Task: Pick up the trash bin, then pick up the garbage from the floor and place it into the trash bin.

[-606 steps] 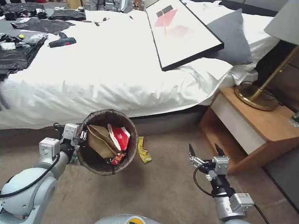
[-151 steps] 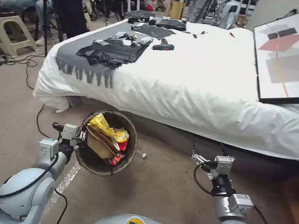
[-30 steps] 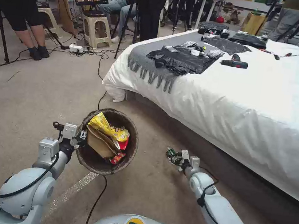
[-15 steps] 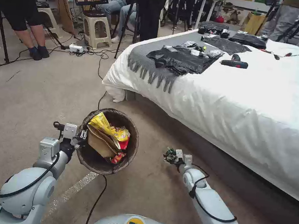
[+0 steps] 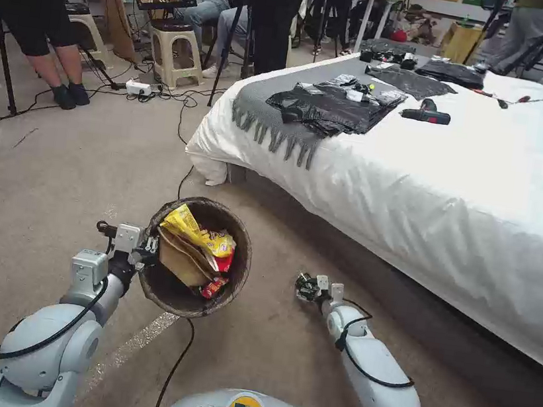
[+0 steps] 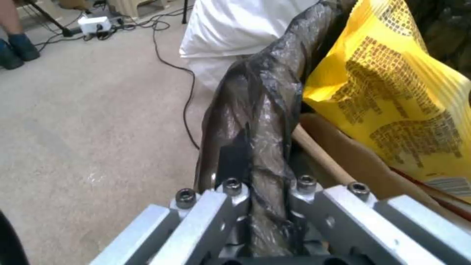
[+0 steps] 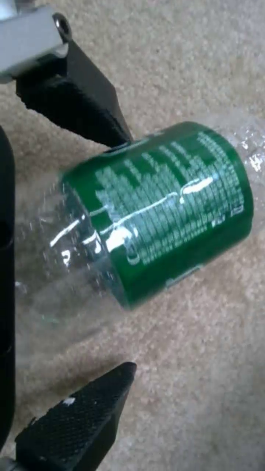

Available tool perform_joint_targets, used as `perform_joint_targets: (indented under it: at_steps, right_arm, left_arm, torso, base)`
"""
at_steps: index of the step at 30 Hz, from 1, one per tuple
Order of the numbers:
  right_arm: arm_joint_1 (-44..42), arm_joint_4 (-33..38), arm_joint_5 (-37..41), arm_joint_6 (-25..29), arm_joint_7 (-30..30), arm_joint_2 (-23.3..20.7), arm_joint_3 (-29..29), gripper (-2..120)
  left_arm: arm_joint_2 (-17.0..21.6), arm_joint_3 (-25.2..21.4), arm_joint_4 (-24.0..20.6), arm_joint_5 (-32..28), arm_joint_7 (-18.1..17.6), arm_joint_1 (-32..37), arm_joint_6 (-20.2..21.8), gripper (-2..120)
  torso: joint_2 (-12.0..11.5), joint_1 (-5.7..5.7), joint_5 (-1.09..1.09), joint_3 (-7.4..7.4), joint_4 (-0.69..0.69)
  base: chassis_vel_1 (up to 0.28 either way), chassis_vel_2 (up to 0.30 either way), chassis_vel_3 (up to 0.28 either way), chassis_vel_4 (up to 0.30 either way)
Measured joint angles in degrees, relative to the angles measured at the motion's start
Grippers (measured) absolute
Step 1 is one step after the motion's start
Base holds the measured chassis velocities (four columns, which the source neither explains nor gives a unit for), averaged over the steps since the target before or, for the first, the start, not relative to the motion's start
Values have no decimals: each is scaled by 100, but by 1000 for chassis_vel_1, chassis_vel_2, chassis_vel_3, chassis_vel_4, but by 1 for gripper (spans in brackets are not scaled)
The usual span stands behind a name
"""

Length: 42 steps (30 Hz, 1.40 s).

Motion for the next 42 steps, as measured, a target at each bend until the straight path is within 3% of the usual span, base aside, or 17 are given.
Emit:
perform_joint_targets:
  at_steps: [7,11,15,17,24,30,39,42]
  right_arm:
    - [-25,1,-81,9,-101,-6,11,100]
    - [-31,5,-98,7,-125,7,17,90]
    - [-48,35,-103,-1,-181,-1,22,71]
    - [-51,40,-103,-1,-184,-2,23,69]
    - [-89,134,-118,-1,-189,-40,24,40]
    - [-157,256,-168,2,-181,-71,44,33]
    - [-621,1641,-381,83,-144,-577,318,33]
    - [-957,2477,-328,23,-100,-920,465,33]
  left_arm:
    - [15,21,23,-3,3,-24,-3,3]
    - [22,27,36,-4,3,-34,-3,3]
    - [29,43,42,-5,4,-49,-3,3]
    - [29,44,43,-5,4,-51,-3,3]
    - [33,57,46,-6,5,-58,-3,3]
    - [37,49,47,-9,6,-58,-2,3]
    - [38,37,48,-13,12,-63,3,3]
    - [39,46,62,-12,14,-79,6,3]
  torso:
    - [0,0,1,0,0]
    - [0,0,1,0,0]
    - [0,0,1,-1,0]
    - [0,0,1,-1,0]
    - [0,0,1,-1,0]
    - [0,0,1,-1,0]
    - [0,0,2,-1,0]
    - [0,0,0,0,-1]
  base:
    - [0,0,0,0]
    - [0,0,0,0]
    - [0,0,0,0]
    - [0,0,0,0]
    - [0,0,0,0]
    - [0,0,0,0]
    - [0,0,0,0]
    - [0,0,0,0]
